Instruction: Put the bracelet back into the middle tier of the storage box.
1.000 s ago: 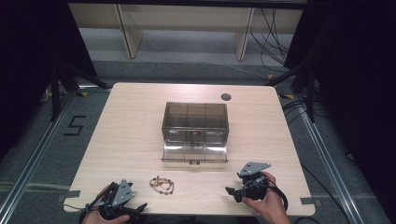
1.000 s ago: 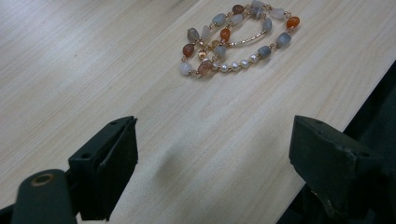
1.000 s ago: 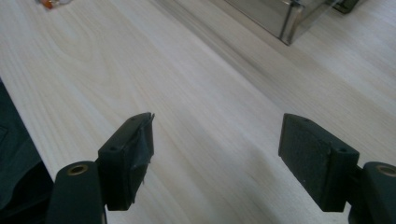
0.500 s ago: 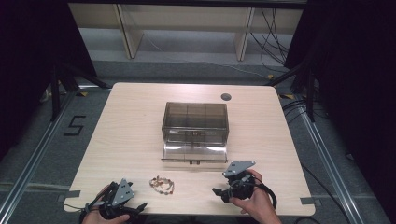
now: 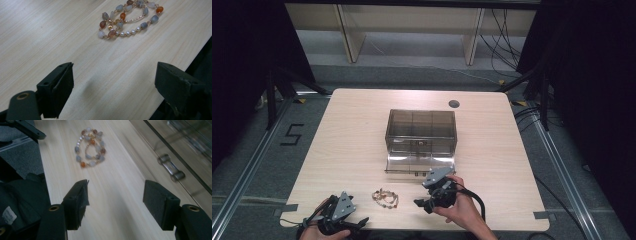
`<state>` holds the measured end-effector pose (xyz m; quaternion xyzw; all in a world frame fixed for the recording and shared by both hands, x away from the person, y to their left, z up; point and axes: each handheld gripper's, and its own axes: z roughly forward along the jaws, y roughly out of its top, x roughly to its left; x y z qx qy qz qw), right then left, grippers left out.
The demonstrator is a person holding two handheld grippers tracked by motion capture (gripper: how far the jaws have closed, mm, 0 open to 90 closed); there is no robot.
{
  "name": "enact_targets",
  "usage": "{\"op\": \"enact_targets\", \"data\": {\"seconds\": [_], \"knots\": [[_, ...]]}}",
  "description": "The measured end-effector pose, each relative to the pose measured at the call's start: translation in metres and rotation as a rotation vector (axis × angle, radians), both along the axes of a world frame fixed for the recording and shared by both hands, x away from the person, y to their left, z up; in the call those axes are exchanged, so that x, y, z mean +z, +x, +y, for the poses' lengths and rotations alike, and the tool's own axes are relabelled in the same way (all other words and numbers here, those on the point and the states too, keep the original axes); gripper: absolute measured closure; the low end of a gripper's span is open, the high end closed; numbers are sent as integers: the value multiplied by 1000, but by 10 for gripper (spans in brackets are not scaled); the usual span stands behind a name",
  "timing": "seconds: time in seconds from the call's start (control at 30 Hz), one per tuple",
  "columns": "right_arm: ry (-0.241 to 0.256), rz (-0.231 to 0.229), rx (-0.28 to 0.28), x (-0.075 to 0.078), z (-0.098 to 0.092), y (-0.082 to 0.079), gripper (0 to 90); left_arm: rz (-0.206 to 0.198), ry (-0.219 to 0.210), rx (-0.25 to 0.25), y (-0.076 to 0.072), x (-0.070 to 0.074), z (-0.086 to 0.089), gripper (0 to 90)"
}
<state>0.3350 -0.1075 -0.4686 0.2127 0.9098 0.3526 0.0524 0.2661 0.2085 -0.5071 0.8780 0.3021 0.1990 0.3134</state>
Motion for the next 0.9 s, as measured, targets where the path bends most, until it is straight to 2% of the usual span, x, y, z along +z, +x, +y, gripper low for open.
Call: {"op": "enact_targets", "data": {"seconds": [0.1, 0.13, 0.2, 0.23, 0.27, 0.33, 0.4, 0.47, 0.5, 0.53, 0.57, 0.63, 0.67, 0.7, 0.73, 0.77, 0.83, 0.9], "knots": [[-9, 3, 34, -1, 15, 0, 370, 2, -6, 3, 0, -1, -1, 155], [-13, -10, 62, -2, 20, 1, 371, 2, -6, 3, 0, -1, -1, 154], [-28, 8, 71, -2, 28, 1, 374, 3, -3, -2, 0, 0, -1, 154], [-23, 4, 72, -3, 32, 2, 377, 21, -15, 7, -1, -1, -1, 154], [-38, 5, 82, -3, 35, 2, 379, 23, -10, 6, -1, -1, -1, 154], [-41, 1, 103, -6, 42, 3, 379, 8, -11, -1, -1, -1, -1, 154], [-44, 9, 92, -8, 46, 3, 377, 20, -9, 3, -1, -1, -1, 155], [-55, 7, 110, -9, 51, 5, 376, 24, -13, 6, -1, -1, -1, 155], [-55, 12, 106, -10, 53, 4, 375, 11, -19, 8, -1, -1, -1, 155], [-66, 31, 91, -10, 55, 3, 375, 2, -7, 1, 0, 0, -1, 154], [-72, 13, 118, -11, 57, 5, 373, -1, -8, 0, 0, 0, -1, 155], [-75, 7, 118, -12, 59, 5, 371, 16, -18, 9, -2, -1, -2, 155], [-71, 44, 88, -14, 62, 3, 373, 12, -10, 2, -1, -1, -1, 155], [-81, 12, 135, -15, 64, 8, 373, 14, -12, 2, -1, -1, -1, 155], [-76, 30, 108, -17, 66, 6, 373, 18, -22, 10, -2, -1, -2, 155], [-82, 23, 119, -18, 67, 8, 372, 12, -4, -3, -1, 0, -1, 155], [-91, 27, 113, -18, 69, 8, 375, 8, -2, -2, -1, 0, -1, 155], [-91, 27, 134, -21, 75, 10, 377, 21, -9, 3, -2, -1, -2, 155]]}}
